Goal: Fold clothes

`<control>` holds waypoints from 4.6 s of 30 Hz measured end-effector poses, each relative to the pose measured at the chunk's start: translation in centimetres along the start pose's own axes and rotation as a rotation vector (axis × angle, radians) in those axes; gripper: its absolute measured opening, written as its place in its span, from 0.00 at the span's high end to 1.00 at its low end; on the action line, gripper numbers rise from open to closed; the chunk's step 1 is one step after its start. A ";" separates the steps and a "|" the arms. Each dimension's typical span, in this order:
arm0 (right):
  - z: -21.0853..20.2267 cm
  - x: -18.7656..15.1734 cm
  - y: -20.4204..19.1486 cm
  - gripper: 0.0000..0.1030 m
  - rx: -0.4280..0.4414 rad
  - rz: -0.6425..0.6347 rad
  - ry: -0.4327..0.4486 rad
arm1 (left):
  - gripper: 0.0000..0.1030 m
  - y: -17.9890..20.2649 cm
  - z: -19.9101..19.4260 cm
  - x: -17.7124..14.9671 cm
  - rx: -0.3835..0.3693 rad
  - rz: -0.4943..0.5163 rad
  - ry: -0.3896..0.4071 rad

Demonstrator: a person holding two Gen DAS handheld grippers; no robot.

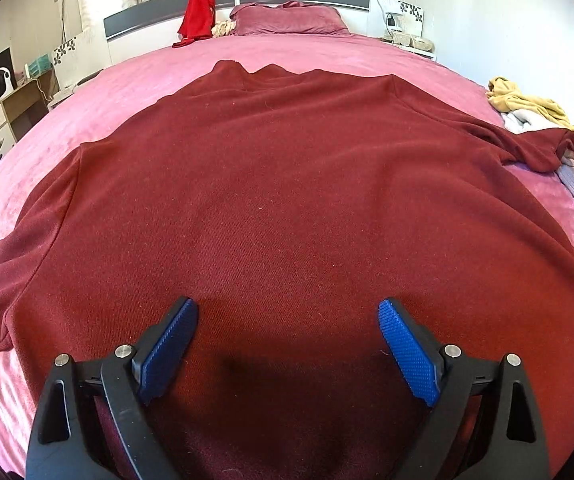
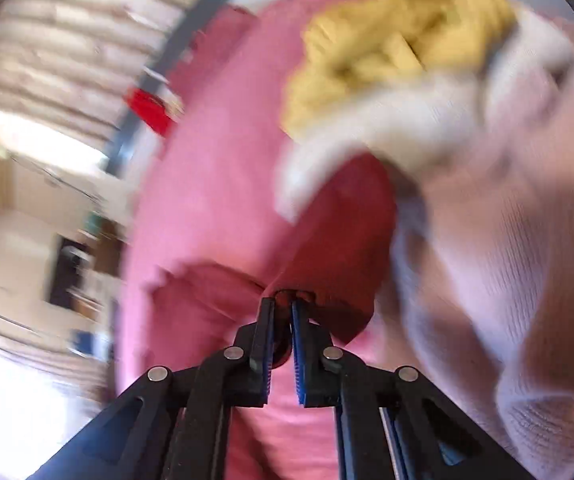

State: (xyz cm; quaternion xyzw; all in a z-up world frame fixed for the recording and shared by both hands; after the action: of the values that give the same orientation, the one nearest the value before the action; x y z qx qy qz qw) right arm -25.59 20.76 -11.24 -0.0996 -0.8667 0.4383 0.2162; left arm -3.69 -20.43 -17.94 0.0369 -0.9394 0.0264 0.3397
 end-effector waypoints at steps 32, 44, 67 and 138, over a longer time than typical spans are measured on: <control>0.3 10.5 3.1 0.78 -0.643 -0.325 0.039 | 0.07 -0.5 1.0 0.3 0.009 0.001 -0.005; -11.5 10.2 -3.6 0.89 -0.049 -0.090 0.248 | 0.07 -0.5 1.1 0.4 0.010 0.000 -0.006; 4.5 -15.8 -6.8 0.74 -0.338 -0.668 -0.363 | 0.06 -1.1 -1.3 -0.6 -0.004 -0.006 -0.059; 13.1 -34.1 -10.2 0.69 -0.344 -0.792 -0.517 | 0.94 -9.1 -9.2 -8.9 -0.201 -0.169 -0.272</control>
State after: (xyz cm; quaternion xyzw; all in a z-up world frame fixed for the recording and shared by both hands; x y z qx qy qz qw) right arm -1.28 -7.07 -19.75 0.3148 -0.9229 0.1835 0.1247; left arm 9.77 -28.35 -16.36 0.0849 -0.9681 -0.1016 0.2125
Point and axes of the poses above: each gripper's, at about its wrist camera, not at the fingertips, and z roughly the way its jaws point, y to its right, x to its top, the point moved 3 cm from there along z, roughly the way its jaws point, and after that the axes turned 3 degrees about x, right-handed, at the moved point
